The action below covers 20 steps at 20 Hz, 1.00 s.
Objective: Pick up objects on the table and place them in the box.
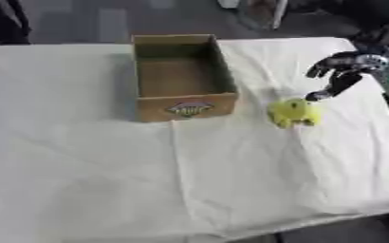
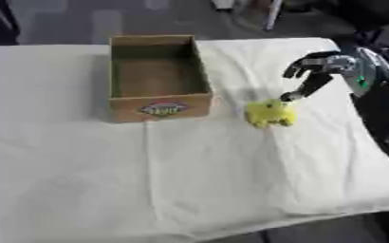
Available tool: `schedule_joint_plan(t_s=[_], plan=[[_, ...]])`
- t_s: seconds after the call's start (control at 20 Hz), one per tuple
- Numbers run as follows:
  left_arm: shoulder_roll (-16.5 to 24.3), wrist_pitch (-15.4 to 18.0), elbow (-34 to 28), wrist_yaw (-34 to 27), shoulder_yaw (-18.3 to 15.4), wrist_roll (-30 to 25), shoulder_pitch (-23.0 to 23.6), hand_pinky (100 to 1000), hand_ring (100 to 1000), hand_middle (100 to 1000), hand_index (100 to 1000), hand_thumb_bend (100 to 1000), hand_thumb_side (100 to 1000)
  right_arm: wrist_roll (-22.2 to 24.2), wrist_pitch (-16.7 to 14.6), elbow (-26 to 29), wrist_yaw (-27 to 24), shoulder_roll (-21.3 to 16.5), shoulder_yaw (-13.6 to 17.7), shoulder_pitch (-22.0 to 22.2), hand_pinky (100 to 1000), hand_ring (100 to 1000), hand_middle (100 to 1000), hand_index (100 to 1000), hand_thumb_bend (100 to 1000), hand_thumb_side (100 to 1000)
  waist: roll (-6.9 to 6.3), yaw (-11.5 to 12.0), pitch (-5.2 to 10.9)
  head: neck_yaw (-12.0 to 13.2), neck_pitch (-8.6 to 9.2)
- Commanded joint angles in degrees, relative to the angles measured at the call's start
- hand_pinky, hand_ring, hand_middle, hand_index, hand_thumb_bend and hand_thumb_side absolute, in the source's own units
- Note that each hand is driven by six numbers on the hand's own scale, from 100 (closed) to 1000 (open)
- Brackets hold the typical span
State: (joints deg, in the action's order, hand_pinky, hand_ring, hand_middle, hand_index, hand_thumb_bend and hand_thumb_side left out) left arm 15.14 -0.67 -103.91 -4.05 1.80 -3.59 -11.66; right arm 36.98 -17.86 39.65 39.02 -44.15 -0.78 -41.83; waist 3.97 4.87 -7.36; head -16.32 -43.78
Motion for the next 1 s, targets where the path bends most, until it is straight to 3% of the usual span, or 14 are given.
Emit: schedule_joint_plan(t_s=[0.05,1.0], plan=[[1.0,0.0,-0.8,0.0,-0.4,-0.1,-0.6,615,783,582,719,327,587,-0.6,-0.2,1.3,0.9,-2.2,0.2,-0.7,819,918,871,913,451,396,-0.07,-0.1,0.85,-0.2,-0.34],[0.8,0.0,-0.8,0.0,-0.3,-0.1,-0.8,614,785,582,719,325,588,-2.8,-1.4,0.3,3.0,0.2,-0.4,-0.3,815,918,871,915,451,396,-0.4,0.0,0.5,-0.4,-0.34]])
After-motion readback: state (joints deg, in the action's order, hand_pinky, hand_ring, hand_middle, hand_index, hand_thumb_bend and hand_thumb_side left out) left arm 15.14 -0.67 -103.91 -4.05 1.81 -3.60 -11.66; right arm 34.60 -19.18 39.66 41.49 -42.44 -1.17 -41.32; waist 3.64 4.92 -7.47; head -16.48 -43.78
